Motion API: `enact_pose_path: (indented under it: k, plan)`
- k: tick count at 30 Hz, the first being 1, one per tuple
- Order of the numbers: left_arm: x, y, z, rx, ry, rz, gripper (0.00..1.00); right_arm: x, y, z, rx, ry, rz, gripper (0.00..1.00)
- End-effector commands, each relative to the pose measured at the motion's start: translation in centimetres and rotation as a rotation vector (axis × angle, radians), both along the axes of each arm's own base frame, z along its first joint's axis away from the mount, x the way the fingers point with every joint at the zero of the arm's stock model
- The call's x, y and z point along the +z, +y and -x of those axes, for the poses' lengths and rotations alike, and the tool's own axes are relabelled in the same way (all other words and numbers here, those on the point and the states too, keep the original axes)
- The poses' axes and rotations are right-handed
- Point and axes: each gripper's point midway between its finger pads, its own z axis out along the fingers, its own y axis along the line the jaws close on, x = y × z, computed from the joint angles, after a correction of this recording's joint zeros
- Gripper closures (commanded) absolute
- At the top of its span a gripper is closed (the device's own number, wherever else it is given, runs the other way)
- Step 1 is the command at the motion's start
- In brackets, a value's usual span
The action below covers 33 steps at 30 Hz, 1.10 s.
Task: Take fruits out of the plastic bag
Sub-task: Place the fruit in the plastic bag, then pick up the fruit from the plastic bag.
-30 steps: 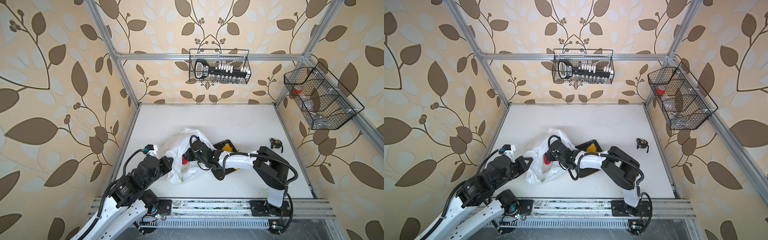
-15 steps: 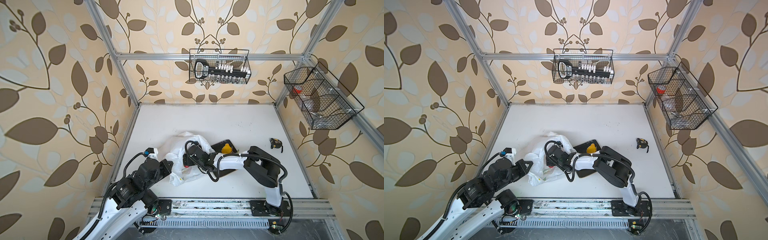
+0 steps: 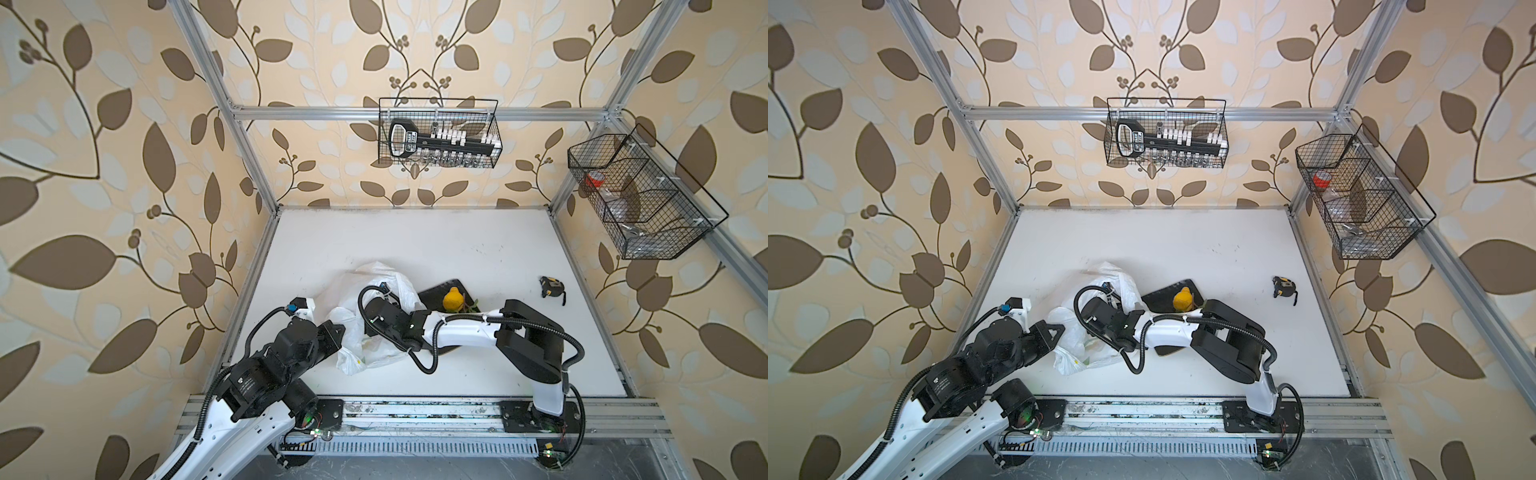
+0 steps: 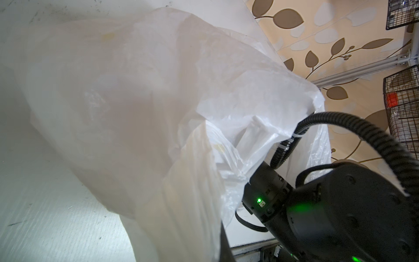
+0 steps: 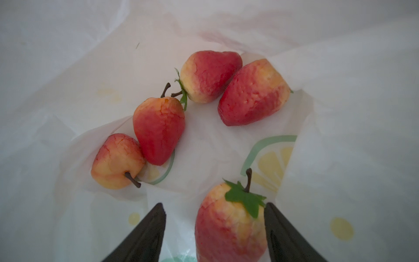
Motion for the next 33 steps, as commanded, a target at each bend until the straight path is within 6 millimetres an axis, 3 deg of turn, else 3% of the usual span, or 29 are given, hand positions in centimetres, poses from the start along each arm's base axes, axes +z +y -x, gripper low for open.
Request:
enact_pose_path:
  k: [1,15,20,26,30,33]
  plan:
    - [0.4,0.2,0.2,0.004,-0.003,0.001,1.00,-0.9,0.2,-0.2,-0.013,0.011,0.032,0.31]
    - [0.6,0.2,0.2,0.006,-0.007,0.000,1.00,-4.0,0.9,0.2,-0.003,0.054,0.106,0.26]
    - [0.7,0.3,0.2,0.007,-0.008,-0.002,1.00,-4.0,1.3,0.2,-0.001,0.048,0.116,0.33]
    - [0.6,0.4,0.2,0.014,-0.010,-0.003,1.00,0.2,1.7,0.6,0.026,-0.004,0.039,0.49]
    - [0.8,0.6,0.1,0.026,-0.015,-0.002,1.00,3.4,2.3,1.4,0.086,-0.016,-0.046,0.51]
    - [0.9,0.9,0.0,0.038,-0.022,-0.004,1.00,4.6,2.6,2.6,0.165,-0.001,-0.078,0.51]
